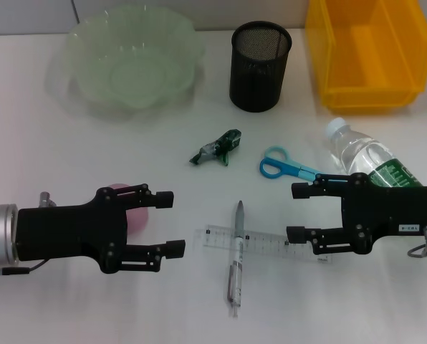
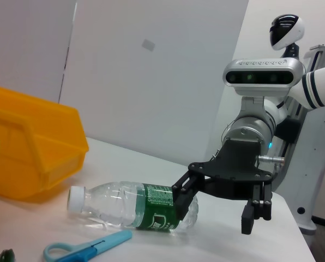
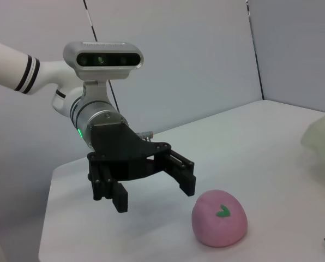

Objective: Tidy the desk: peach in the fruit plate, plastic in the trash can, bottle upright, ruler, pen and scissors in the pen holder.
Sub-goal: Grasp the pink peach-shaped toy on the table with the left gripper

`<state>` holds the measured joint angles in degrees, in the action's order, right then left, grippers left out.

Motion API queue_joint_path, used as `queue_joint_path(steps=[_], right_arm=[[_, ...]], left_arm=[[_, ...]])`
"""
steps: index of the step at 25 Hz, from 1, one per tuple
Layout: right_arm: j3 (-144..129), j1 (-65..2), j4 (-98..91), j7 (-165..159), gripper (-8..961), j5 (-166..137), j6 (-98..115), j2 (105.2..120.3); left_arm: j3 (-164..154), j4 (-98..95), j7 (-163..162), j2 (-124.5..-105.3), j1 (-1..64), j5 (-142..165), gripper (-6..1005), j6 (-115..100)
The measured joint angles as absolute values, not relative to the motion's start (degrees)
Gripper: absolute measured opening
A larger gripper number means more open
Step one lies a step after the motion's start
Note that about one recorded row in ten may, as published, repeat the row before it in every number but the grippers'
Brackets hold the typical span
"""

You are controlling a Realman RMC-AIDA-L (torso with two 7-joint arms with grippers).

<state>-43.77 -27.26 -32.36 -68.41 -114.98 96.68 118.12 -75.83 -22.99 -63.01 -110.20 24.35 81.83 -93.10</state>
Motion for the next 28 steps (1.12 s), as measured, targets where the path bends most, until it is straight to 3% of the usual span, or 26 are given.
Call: queue_joint_path(steps=[28], right_arm=[[-43.5,-27.24,-31.9,-68.2,765,-115.05,96.58,118.12]], left_arm=[[-67.77,-24.4,-57.96,-109.94,23.18,88.34,834,-82.25]])
